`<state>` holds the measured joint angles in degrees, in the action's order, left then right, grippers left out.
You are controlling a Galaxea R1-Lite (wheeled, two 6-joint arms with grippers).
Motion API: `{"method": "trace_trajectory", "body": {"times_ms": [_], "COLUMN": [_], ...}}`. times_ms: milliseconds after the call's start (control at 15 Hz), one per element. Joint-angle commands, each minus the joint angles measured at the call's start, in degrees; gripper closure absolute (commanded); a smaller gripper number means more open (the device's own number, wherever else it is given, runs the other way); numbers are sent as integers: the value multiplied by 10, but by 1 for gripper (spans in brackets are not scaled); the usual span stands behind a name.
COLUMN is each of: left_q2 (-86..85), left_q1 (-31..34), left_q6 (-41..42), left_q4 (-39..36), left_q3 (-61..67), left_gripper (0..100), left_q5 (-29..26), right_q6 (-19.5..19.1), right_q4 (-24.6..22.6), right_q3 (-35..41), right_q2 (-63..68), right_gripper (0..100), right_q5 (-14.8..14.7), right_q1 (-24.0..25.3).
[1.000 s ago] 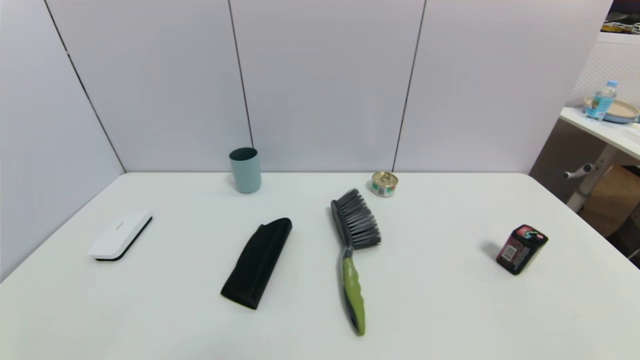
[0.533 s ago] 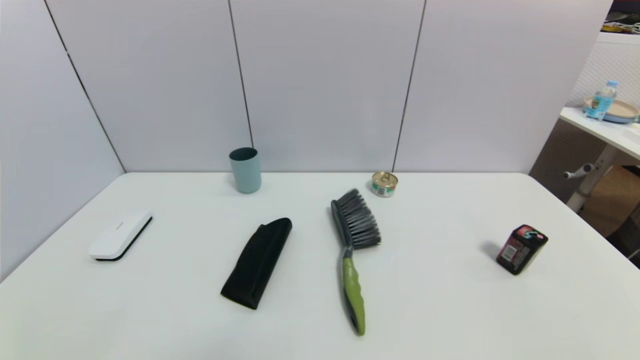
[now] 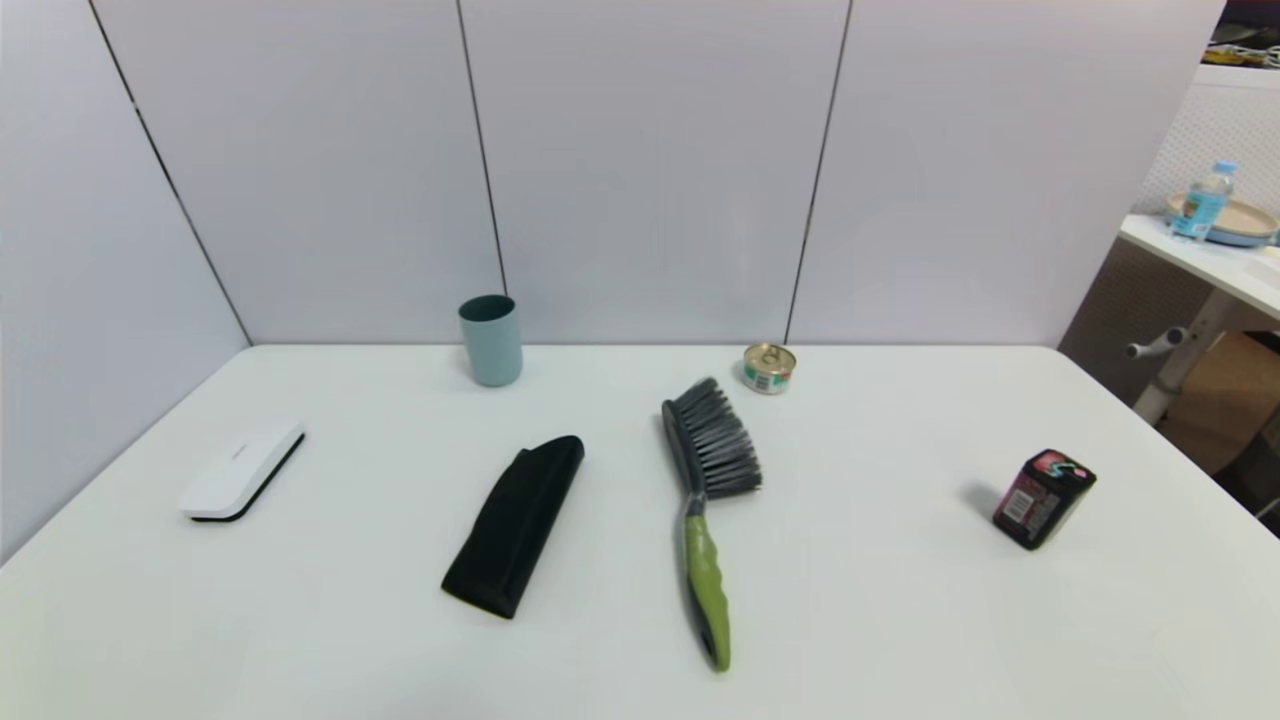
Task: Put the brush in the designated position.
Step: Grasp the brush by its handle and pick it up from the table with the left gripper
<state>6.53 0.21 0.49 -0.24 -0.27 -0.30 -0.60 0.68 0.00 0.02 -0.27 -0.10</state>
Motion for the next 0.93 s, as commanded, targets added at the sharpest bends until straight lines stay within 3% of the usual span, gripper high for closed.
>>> {"method": "trace_trajectory", "body": {"times_ms": [67,333,600,800,933], "left_q2": [175,340,445,524,556], "left_q1": [-48,-121,-180,-229,-266], "left_q6": [30,11,-32,-37,-37], "left_q4": [2,39,151,183,262], "left_q3": [-112,-321,-522,-635,-693], "left_gripper": [0,0,0,0,0], "left_q5": [0,39,38,38,37], "right_q6": [0,0,0,0,0], "right_q4": [0,0,0,0,0], "right_q3": [1,0,0,0,0], "right_q2": [0,0,0,0,0], "right_gripper": [0,0,0,0,0], "right_q5": [0,0,0,0,0], "right_q1": [0,0,0,0,0]}}
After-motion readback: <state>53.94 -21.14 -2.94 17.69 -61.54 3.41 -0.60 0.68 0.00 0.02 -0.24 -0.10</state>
